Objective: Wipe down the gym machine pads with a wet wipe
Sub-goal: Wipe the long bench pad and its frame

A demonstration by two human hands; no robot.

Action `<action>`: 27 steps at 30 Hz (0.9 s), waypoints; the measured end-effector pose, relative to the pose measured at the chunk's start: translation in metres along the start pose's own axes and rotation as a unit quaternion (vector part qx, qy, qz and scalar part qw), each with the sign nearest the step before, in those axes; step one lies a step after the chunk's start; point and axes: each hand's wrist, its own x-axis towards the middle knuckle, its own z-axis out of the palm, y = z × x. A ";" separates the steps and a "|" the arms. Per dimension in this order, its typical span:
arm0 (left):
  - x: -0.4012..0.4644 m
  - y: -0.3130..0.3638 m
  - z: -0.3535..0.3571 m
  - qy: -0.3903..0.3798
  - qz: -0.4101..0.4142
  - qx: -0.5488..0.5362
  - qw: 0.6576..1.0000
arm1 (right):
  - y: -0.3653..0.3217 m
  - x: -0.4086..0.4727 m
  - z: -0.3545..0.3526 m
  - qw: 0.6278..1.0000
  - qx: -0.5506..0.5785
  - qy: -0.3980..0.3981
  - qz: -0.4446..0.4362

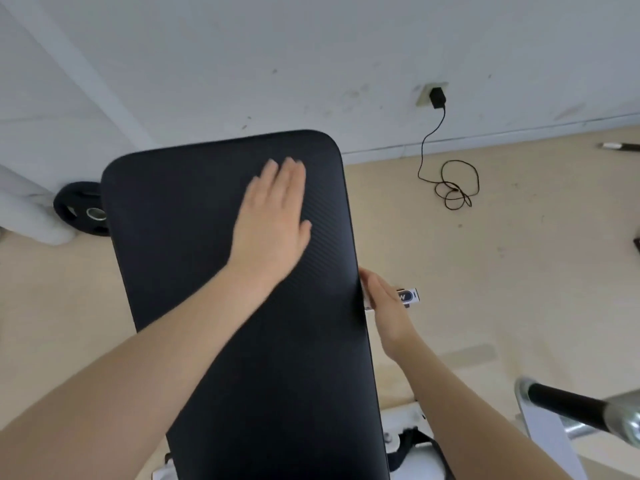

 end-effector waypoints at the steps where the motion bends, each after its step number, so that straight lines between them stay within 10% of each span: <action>1: -0.013 0.011 0.011 -0.013 0.024 0.009 1.000 | -0.001 -0.003 0.000 1.000 0.010 -0.004 0.008; 12: -0.051 0.048 0.046 -0.120 0.068 0.150 0.979 | -0.092 0.027 0.017 0.996 0.070 -0.021 -0.050; 27: -0.063 0.056 0.058 -0.089 0.032 0.149 0.984 | 0.073 -0.082 -0.018 0.997 -0.037 -0.046 0.044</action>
